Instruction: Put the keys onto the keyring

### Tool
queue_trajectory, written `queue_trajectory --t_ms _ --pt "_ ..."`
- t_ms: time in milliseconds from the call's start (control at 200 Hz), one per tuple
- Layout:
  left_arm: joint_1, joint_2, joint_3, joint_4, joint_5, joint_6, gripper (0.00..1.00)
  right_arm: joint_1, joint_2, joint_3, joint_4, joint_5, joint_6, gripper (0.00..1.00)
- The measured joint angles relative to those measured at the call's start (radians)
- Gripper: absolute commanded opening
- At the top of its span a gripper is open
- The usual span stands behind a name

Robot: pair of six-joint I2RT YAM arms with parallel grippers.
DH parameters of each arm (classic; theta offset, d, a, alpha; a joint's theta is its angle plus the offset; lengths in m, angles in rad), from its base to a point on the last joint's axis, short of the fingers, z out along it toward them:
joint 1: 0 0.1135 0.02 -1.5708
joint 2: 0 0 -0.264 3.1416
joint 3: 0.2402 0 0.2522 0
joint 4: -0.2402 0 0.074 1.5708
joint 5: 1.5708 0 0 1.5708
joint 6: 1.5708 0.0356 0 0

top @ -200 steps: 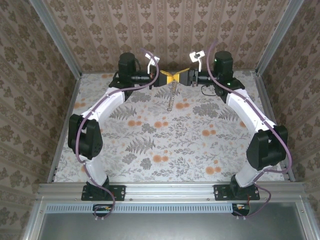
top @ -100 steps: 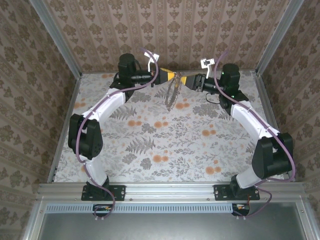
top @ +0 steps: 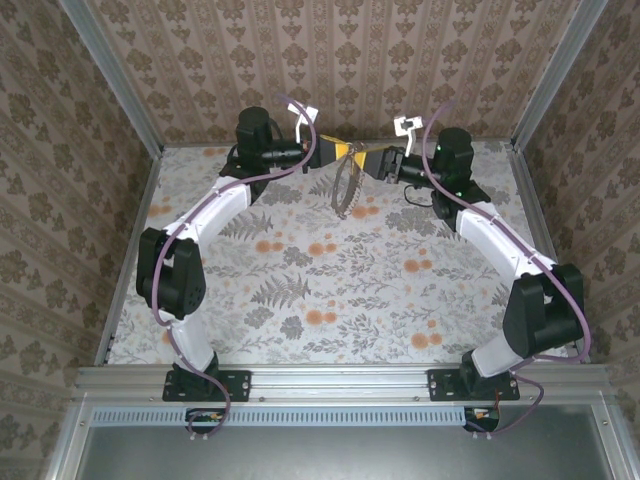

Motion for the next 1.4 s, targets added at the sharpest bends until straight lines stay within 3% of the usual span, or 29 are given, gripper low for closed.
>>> queue_trajectory --t_ms 390,900,1400 --pt "0.000 0.000 0.000 0.000 -0.001 -0.001 0.00 0.018 0.034 0.023 -0.028 0.016 -0.021 0.00" --pt "-0.003 -0.047 -0.079 0.027 -0.069 -0.041 0.00 0.062 0.034 0.027 -0.079 0.080 -0.060 0.00" --pt "-0.034 -0.079 -0.179 0.123 -0.242 -0.068 0.00 0.145 0.017 0.036 -0.170 0.347 -0.037 0.00"
